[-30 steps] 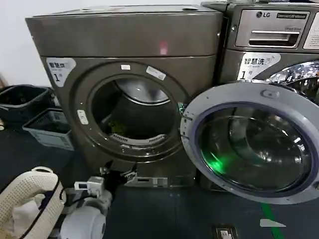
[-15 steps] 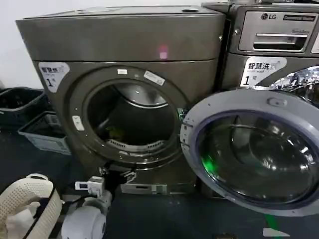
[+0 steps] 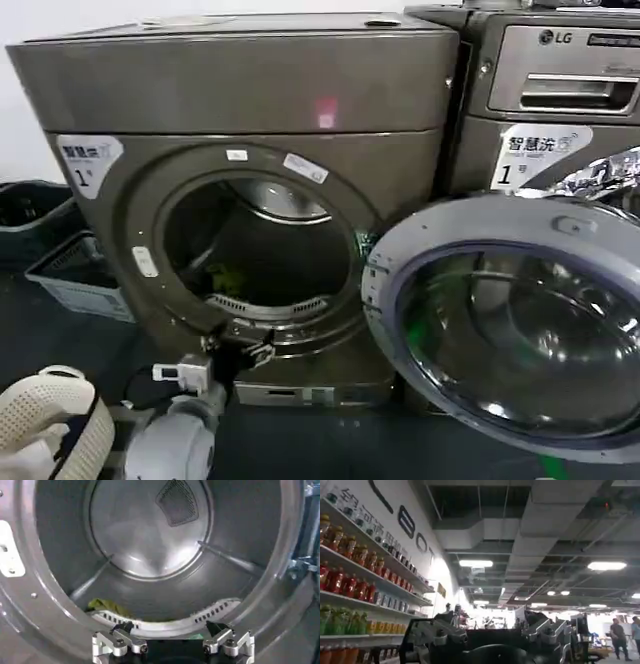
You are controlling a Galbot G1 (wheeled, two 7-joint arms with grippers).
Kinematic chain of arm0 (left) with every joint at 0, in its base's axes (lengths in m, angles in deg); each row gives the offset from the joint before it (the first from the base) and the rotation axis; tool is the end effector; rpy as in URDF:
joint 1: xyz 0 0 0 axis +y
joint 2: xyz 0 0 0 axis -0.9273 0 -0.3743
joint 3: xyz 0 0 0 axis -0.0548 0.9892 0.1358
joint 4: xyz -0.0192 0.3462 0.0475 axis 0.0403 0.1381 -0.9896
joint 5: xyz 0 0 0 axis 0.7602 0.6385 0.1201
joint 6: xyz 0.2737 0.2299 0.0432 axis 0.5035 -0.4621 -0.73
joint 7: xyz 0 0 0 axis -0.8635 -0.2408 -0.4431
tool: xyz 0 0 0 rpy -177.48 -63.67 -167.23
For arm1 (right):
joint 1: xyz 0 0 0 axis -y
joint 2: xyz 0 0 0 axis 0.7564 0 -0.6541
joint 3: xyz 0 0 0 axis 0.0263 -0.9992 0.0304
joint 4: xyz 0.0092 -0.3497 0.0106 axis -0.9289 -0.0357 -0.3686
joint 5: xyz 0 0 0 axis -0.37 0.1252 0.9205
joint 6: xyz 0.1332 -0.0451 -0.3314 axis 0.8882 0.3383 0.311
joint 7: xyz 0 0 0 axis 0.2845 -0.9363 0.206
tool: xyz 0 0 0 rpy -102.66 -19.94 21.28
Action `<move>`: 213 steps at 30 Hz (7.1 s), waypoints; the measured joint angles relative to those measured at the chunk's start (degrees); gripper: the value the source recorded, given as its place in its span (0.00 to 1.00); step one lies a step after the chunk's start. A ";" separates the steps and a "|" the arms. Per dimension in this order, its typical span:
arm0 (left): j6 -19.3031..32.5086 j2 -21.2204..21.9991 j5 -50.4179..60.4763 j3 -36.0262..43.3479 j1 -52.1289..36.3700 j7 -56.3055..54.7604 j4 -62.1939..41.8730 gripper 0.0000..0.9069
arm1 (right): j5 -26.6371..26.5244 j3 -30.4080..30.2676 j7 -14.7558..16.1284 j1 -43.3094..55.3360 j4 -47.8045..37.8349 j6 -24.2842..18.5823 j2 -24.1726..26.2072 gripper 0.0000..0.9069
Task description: Grasp the clothes from the dryer.
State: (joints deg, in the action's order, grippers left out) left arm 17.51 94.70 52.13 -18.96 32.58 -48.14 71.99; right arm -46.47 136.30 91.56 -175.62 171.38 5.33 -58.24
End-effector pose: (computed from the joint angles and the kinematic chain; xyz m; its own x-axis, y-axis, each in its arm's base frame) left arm 0.2644 0.0068 -0.1970 -0.9440 0.0749 0.3213 0.1118 0.9889 0.0979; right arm -0.1830 -0.4762 -0.0524 -0.0489 0.9053 -0.4220 0.9978 0.0256 -0.0607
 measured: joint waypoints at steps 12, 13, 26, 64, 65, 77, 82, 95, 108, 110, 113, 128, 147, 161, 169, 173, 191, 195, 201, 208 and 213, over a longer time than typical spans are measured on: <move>0.00 -0.02 -0.06 0.06 -0.13 0.02 -0.04 1.00 | 0.01 -0.09 0.01 0.12 0.01 -0.12 -0.35 1.00; 0.00 -0.02 -0.09 0.08 -0.16 0.01 -0.06 1.00 | 0.01 -0.10 0.01 0.15 0.01 -0.12 -0.37 1.00; 0.00 -0.10 -0.19 0.10 -0.62 -0.13 -0.21 1.00 | 0.02 -0.38 -0.01 0.21 0.03 -0.21 -0.61 1.00; 8.33 -1.85 57.17 -4.66 -12.48 48.76 -6.02 1.00 | 0.10 -1.62 -0.89 0.48 0.12 -2.41 -1.49 1.00; 10.99 -1.84 58.69 -4.78 -13.36 50.69 -6.56 1.00 | 0.10 -1.64 -0.93 0.48 0.12 -2.42 -1.49 1.00; 43.27 -4.30 71.32 -3.72 -23.60 64.22 -14.68 1.00 | 0.12 -2.17 -1.04 0.80 -0.19 -2.65 -1.57 1.00; 49.88 -5.97 72.78 -2.32 -26.50 66.39 -17.93 1.00 | 0.16 -2.51 -1.04 1.02 -0.30 -2.83 -1.78 1.00; 55.15 -8.18 70.75 -0.81 -30.01 68.79 -25.18 1.00 | 0.21 -2.94 -1.15 1.21 -0.20 -2.83 -1.70 1.00; 55.69 -7.57 70.60 1.80 -31.98 69.38 -31.65 1.00 | 0.26 -3.22 -1.16 1.34 -0.48 -2.92 -1.74 1.00; 55.62 -7.56 70.55 2.08 -32.35 69.43 -32.72 1.00 | 0.28 -3.27 -1.16 1.35 -0.50 -2.94 -1.74 1.00; 55.51 -7.54 70.40 2.38 -32.86 69.47 -34.06 1.00 | 0.31 -3.52 -1.15 1.53 -0.47 -2.95 -1.75 1.00; 54.20 -7.30 68.46 3.32 -34.22 69.59 -39.71 1.00 | 0.38 -3.79 -1.08 1.68 -0.51 -3.05 -1.90 1.00; 52.49 -7.30 66.23 3.70 -35.00 69.50 -45.82 1.00 | 0.60 -4.50 -1.08 2.10 -0.32 -3.07 -2.07 1.00; 51.64 -6.99 61.83 4.74 -37.77 69.45 -52.63 0.00 | 0.66 -4.83 -1.10 2.26 -0.48 -3.17 -2.15 1.00; 51.25 -7.23 59.59 5.10 -38.54 69.45 -54.61 0.00 | 0.75 -5.09 -1.11 2.40 -0.62 -3.25 -2.23 1.00; 50.79 -7.30 58.35 5.32 -38.85 69.47 -55.73 0.00 | 0.74 -5.18 -1.11 2.39 -0.71 -3.25 -2.21 1.00; 43.92 -7.16 45.13 5.16 -38.60 60.41 -51.05 0.00 | 0.68 -5.92 -1.14 2.59 -0.55 -3.47 -2.70 1.00; 40.10 -6.54 40.13 4.88 -38.90 52.59 -48.00 0.00 | 0.54 -6.16 -1.04 2.68 -0.23 -3.57 -3.02 1.00; 33.42 -5.28 33.48 4.48 -38.65 39.60 -43.24 0.00 | 0.30 -5.97 -0.98 2.45 0.13 -3.94 -3.05 1.00; 26.92 -3.37 26.70 4.13 -37.36 25.54 -37.74 0.00 | 0.31 -5.86 -0.96 2.16 0.69 -4.19 -3.11 1.00; 23.43 -2.02 21.81 4.28 -36.75 15.20 -34.26 0.00 | 0.40 -5.89 -0.89 2.15 1.12 -4.30 -3.36 1.00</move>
State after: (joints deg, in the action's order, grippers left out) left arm 40.94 92.68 73.94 -14.68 -4.17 -32.93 37.73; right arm -46.07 130.41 90.68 -173.47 172.50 1.03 -61.61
